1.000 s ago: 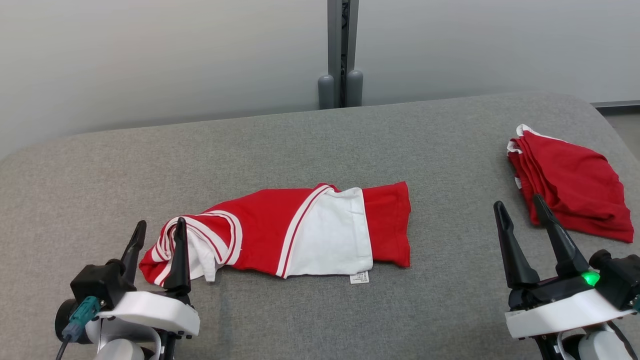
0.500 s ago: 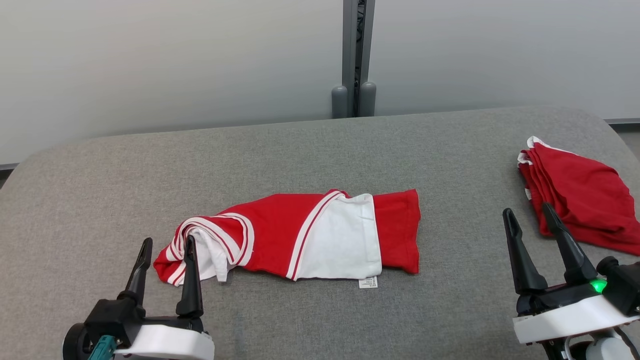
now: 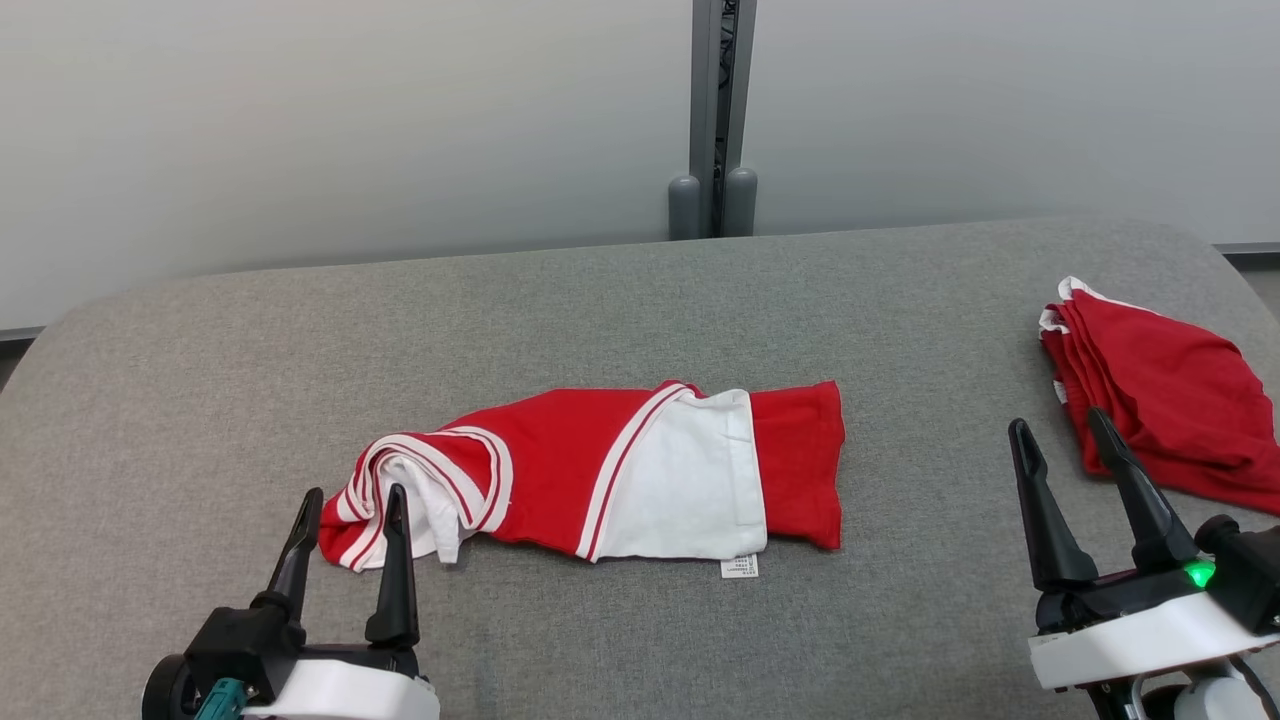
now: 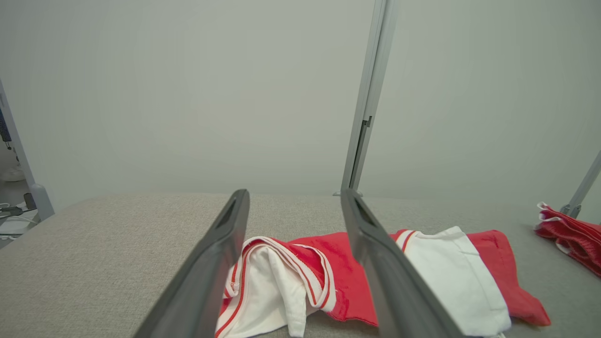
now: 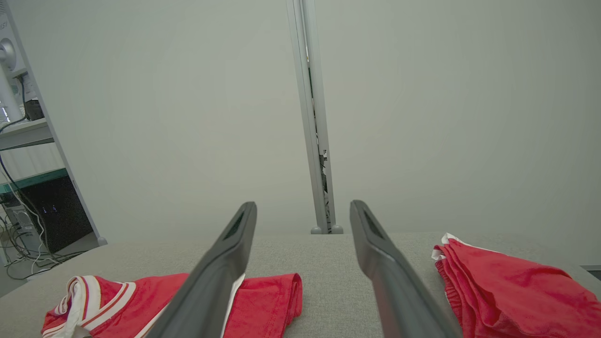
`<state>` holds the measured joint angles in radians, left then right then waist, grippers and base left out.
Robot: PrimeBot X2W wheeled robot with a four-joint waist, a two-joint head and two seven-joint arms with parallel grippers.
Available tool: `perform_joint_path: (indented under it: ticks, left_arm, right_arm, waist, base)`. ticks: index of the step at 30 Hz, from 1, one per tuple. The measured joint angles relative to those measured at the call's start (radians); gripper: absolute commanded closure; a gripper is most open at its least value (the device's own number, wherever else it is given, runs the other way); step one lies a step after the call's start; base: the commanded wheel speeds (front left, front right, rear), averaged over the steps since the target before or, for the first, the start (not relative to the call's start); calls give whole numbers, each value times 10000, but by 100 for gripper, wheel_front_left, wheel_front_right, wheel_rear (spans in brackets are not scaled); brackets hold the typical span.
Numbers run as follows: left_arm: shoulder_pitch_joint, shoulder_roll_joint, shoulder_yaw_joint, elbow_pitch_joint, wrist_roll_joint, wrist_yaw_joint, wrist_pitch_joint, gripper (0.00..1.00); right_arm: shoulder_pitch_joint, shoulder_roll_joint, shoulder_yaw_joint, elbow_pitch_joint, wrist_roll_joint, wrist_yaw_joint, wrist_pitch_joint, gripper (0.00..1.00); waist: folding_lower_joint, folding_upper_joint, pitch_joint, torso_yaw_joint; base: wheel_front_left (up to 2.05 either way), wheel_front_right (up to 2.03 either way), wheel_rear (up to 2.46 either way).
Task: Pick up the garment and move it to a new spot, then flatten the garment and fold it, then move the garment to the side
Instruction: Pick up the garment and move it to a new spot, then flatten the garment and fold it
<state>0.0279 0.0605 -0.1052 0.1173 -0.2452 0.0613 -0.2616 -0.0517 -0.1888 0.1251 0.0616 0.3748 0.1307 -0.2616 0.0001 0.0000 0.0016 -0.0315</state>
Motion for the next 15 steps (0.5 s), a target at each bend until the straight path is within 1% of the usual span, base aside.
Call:
perform_joint_path:
  ticks: [15]
  left_arm:
    - [-1,-92,171,130,138,-268,0,0]
  right_arm:
    - [14,-8,12,12,-2,0,0,0]
  waist:
    - [-1,0,-8,53]
  base:
    - [0,0,0]
